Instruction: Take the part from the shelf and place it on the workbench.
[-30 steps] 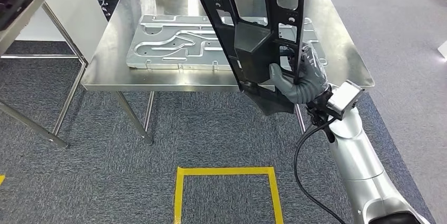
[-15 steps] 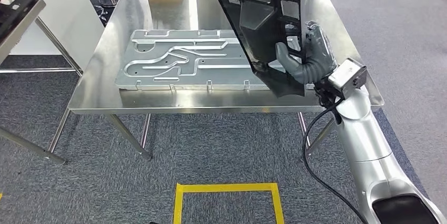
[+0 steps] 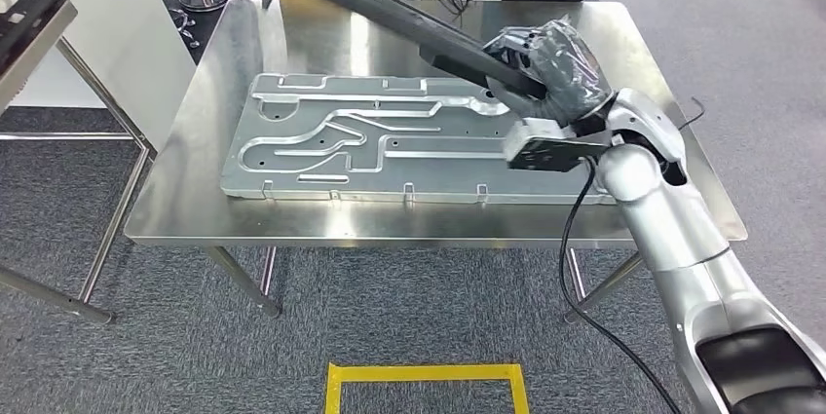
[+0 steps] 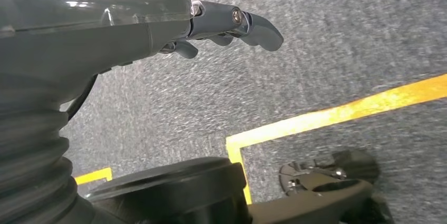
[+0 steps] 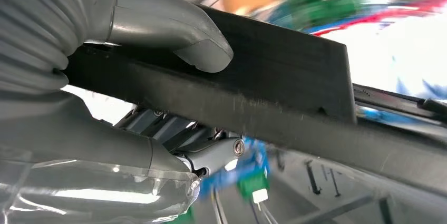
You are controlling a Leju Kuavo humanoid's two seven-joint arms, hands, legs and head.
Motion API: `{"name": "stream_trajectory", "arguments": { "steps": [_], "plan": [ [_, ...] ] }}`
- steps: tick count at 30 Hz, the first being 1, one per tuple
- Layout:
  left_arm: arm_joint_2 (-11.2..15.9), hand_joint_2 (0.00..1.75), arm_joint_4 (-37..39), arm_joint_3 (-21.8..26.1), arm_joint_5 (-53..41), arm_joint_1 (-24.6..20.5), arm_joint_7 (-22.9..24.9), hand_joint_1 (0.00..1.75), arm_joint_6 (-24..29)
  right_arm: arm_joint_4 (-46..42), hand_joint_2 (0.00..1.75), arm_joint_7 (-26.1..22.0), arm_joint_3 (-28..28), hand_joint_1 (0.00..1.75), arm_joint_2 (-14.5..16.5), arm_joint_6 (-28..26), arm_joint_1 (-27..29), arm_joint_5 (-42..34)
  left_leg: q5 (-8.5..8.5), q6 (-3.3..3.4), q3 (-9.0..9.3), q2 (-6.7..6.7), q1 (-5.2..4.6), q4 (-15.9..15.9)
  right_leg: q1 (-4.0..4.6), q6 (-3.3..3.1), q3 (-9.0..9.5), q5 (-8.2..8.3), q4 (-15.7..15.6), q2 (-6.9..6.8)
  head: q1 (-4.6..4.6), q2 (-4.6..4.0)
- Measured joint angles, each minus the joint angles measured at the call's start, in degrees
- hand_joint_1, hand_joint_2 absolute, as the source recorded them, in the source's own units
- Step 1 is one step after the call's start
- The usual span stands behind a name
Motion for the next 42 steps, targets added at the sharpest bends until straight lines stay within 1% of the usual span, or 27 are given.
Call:
{"name": "stream_trajectory", "arguments": {
  "steps": [1, 2, 3, 4, 5, 8, 10, 12, 13, 14, 15, 17, 19, 21, 23, 24, 26, 28, 29, 30, 32, 34, 36, 38, 39, 40, 42],
  "plan": [
    [0.0, 1.75, 0.0, -0.1, -0.1, -0.1, 0.1, 0.0, -0.1, 1.8, 1.75, 0.3, 1.3, 1.64, 0.0, -1.4, -1.6, 4.0, -0.77, -0.09, 0.85, -0.01, 0.0, 0.1, -0.02, 0.01, 0.47, 2.77, -3.4, -0.01, 0.0, 0.0],
    [0.0, 1.75, 0.0, -0.2, -0.1, -0.1, 0.1, 0.0, -0.1, 3.5, 1.75, 0.5, 2.5, 1.64, 0.0, -2.3, -3.1, 6.2, -1.56, -0.23, 1.57, -0.04, -0.05, 0.4, 0.01, -0.09, 1.06, 6.77, -7.4, -0.02, 0.0, 0.0],
    [0.0, 1.75, 0.0, -0.2, -0.1, -0.2, 0.1, 0.0, -0.2, 5.0, 1.75, 0.6, 3.4, 1.64, 0.1, -2.9, -4.3, 7.2, -2.26, -0.44, 2.05, -0.18, -0.09, 0.6, 0.14, -0.41, 1.57, 9.98, -10.6, -0.08, 0.01, 0.0],
    [0.0, 1.75, 0.1, -0.3, -0.1, -0.3, 0.1, 0.0, -0.2, 6.2, 1.75, 0.6, 4.1, 1.64, 0.2, -3.3, -5.3, 7.7, -2.84, -0.73, 2.3, -0.3, -0.12, 0.7, 0.32, -0.82, 1.83, 12.39, -12.6, -0.12, 0.0, 0.0],
    [0.0, 1.75, 0.1, -0.3, -0.1, -0.3, 0.1, 0.0, -0.2, 7.2, 1.75, 0.6, 4.8, 1.64, 0.3, -3.6, -6.2, 8.3, -3.18, -1.04, 2.42, -0.42, -0.15, 0.8, 0.47, -1.27, 1.85, 13.48, -13.5, -0.16, -0.01, 0.0],
    [0.1, 1.75, 0.1, -0.5, 0.0, -0.5, -0.5, 0.0, 0.0, 10.3, 1.75, 1.3, 7.2, 1.64, 1.3, -5.4, -8.8, 13.1, -3.26, -1.86, 1.67, -0.39, -0.14, 2.7, 0.32, -2.4, 2.74, 13.12, -13.7, -0.24, -0.04, 0.0],
    [0.1, 1.75, 0.1, -0.7, 0.3, -0.7, -1.4, 0.0, 0.2, 15.3, 1.75, 2.3, 9.5, 1.64, 3.1, -8.6, -11.0, 18.4, -3.99, -2.53, -1.58, -0.17, 0.1, 8.3, 0.15, -3.04, 3.68, 12.56, -14.0, -0.25, -0.04, 0.0],
    [0.1, 1.75, 0.1, -0.8, 0.4, -1.0, -2.0, 0.0, 0.4, 21.9, 1.75, 3.3, 12.0, 1.64, 5.4, -12.2, -12.3, 22.9, -6.6, -3.18, -6.27, -0.03, 0.48, 15.2, 0.2, -3.41, 4.5, 11.8, -14.1, -0.17, -0.05, 0.0],
    [0.2, 1.75, 0.1, -0.8, 0.4, -1.1, -2.2, 0.0, 0.5, 25.3, 1.75, 3.7, 13.2, 1.64, 6.5, -13.8, -12.5, 24.5, -7.57, -3.4, -8.1, 0.02, 0.63, 17.2, 0.22, -3.43, 4.95, 11.39, -14.0, -0.15, -0.05, 0.0],
    [0.2, 1.75, 0.1, -0.9, 0.2, -1.2, -2.3, 0.0, 0.5, 28.6, 1.75, 4.0, 14.2, 1.64, 7.5, -15.3, -12.5, 25.6, -7.34, -3.53, -9.06, 0.07, 0.72, 17.3, 0.22, -3.39, 5.43, 10.97, -14.0, -0.12, -0.05, 0.0],
    [0.2, 1.75, 0.1, -1.0, 0.0, -1.3, -2.3, 0.0, 0.6, 31.6, 1.75, 4.2, 15.0, 1.64, 8.5, -16.6, -12.3, 26.4, -5.7, -3.58, -9.04, 0.14, 0.78, 15.4, 0.22, -3.31, 5.93, 10.55, -13.9, -0.12, -0.05, 0.0],
    [0.3, 1.75, 0.1, -1.1, -0.5, -1.4, -2.1, 0.0, 0.6, 36.8, 1.75, 4.7, 16.3, 1.64, 9.9, -18.7, -11.9, 27.8, -0.15, -3.38, -6.67, 0.29, 0.81, 7.5, 0.22, -3.05, 6.92, 9.7, -13.8, -0.18, -0.04, 0.0],
    [0.3, 1.75, 0.1, -1.3, -1.1, -1.3, -1.9, 0.0, 0.7, 40.9, 1.75, 5.0, 17.3, 1.64, 10.9, -20.0, -11.4, 28.7, 2.51, -2.83, -4.68, 0.37, 0.54, 1.7, 0.3, -2.59, 7.33, 9.13, -13.7, -0.25, -0.05, 0.0],
    [0.3, 1.75, 0.1, -1.5, -1.4, -1.1, -1.9, 0.0, 0.9, 44.2, 1.75, 5.0, 18.2, 1.64, 11.7, -20.5, -10.6, 29.1, 2.42, -2.24, -4.33, 0.38, 0.27, 0.8, 0.41, -1.98, 7.31, 8.83, -13.8, -0.27, -0.05, 0.0],
    [0.4, 1.75, 0.1, -1.7, -1.7, -0.9, -2.0, 0.0, 1.1, 46.6, 1.75, 4.9, 18.8, 1.64, 12.3, -20.7, -9.7, 29.2, 2.78, -1.71, -3.91, 0.39, 0.51, 0.6, 0.36, -1.36, 7.25, 8.09, -13.4, -0.26, -0.05, 0.0],
    [0.4, 1.75, 0.1, -1.9, -1.8, -0.9, -2.1, 0.0, 1.2, 47.5, 1.75, 4.8, 19.0, 1.64, 12.5, -20.8, -9.4, 29.2, 2.8, -1.44, -3.7, 0.4, 0.62, 0.3, 0.31, -1.15, 6.74, 7.19, -12.1, -0.25, -0.05, 0.0],
    [0.4, 1.75, 0.1, -2.2, -1.9, -1.0, -2.3, 0.0, 1.3, 49.2, 1.75, 4.8, 19.3, 1.64, 12.9, -21.1, -9.0, 29.2, 2.65, -0.9, -3.41, 0.42, 0.62, 0.2, 0.15, -0.82, 3.72, 4.04, -5.8, -0.25, -0.04, 0.0],
    [0.4, 1.75, 0.1, -2.5, -1.9, -1.1, -2.3, 0.0, 1.3, 50.6, 0.87, 4.7, 19.6, 0.82, 13.1, -21.3, -8.4, 29.2, 2.33, -0.6, -3.33, 0.35, 0.55, 0.4, 0.05, -0.57, -0.46, 1.57, 1.8, -0.25, -0.04, 0.0],
    [0.4, 1.75, 0.1, -2.5, -1.9, -1.0, -2.3, 0.0, 1.3, 51.1, 0.44, 4.7, 19.7, 0.41, 13.2, -21.3, -8.1, 29.2, 2.14, -0.58, -3.25, 0.26, 0.54, 0.5, -0.01, -0.47, -1.56, 1.78, 3.2, -0.26, -0.04, 0.0],
    [0.4, 1.75, 0.1, -2.6, -1.9, -1.0, -2.2, 0.0, 1.3, 51.5, 0.0, 4.7, 19.9, 0.0, 13.3, -21.3, -7.9, 29.1, 1.91, -0.64, -3.16, 0.17, 0.55, 0.7, -0.07, -0.41, -1.55, 3.12, 2.4, -0.27, -0.04, 0.0],
    [0.4, 1.75, 0.1, -2.6, -1.9, -0.9, -2.0, 0.0, 1.3, 52.1, 0.0, 4.7, 20.0, 0.0, 13.4, -21.5, -7.8, 28.9, 1.31, -0.97, -2.94, 0.07, 0.56, 1.3, -0.19, -0.46, 1.3, 7.46, -4.9, -0.3, -0.04, 0.0],
    [0.4, 0.87, 0.1, -2.6, -1.6, -1.1, -2.1, 0.0, 1.2, 52.5, 0.0, 4.7, 20.0, 0.0, 13.7, -21.8, -7.8, 28.7, 0.75, -1.47, -3.01, 0.05, 0.37, 2.0, -0.01, -0.8, 3.98, 9.79, -10.9, -0.27, -0.04, 0.0],
    [0.4, 0.0, 0.1, -2.6, -0.8, -1.2, -2.4, 0.0, 1.1, 53.0, 0.0, 4.6, 20.0, 0.0, 13.9, -22.1, -7.6, 28.4, 0.55, -1.98, -3.1, 0.05, 0.25, 2.1, 0.27, -1.35, 4.5, 9.77, -12.0, -0.19, -0.04, 0.0],
    [0.4, 0.0, 0.1, -2.5, 0.3, -1.3, -2.7, 0.0, 0.6, 53.4, 0.0, 4.6, 20.0, 0.0, 14.0, -22.1, -7.6, 28.0, 0.2, -2.55, -3.05, 0.09, 0.27, 2.3, 0.1, -2.03, 4.65, 9.94, -12.3, -0.17, -0.04, 0.0],
    [0.5, 0.0, 0.1, -2.4, 1.0, -1.3, -2.9, 0.0, 0.1, 53.5, 0.0, 4.6, 19.9, 0.0, 14.2, -22.1, -7.7, 27.8, -0.65, -2.9, -3.36, 0.16, 0.3, 3.3, -0.01, -2.37, 4.79, 10.1, -12.4, -0.22, -0.04, 0.0],
    [0.5, 0.0, 0.1, -2.2, 1.8, -1.3, -3.0, 0.0, -0.4, 53.6, 0.0, 4.6, 19.8, 0.0, 14.3, -22.1, -8.0, 27.6, -2.2, -3.23, -4.19, 0.22, 0.37, 5.5, -0.15, -2.67, 4.9, 10.25, -12.5, -0.26, -0.04, 0.0],
    [0.5, 0.0, 0.1, -1.6, 3.0, -1.2, -3.0, 0.0, -1.4, 53.9, 0.0, 4.6, 19.7, 0.0, 14.4, -22.1, -8.5, 27.4, -6.43, -3.74, -7.17, 0.34, 0.65, 12.9, -0.08, -2.97, 4.89, 10.39, -12.5, -0.31, -0.04, 0.0]
  ]
}}
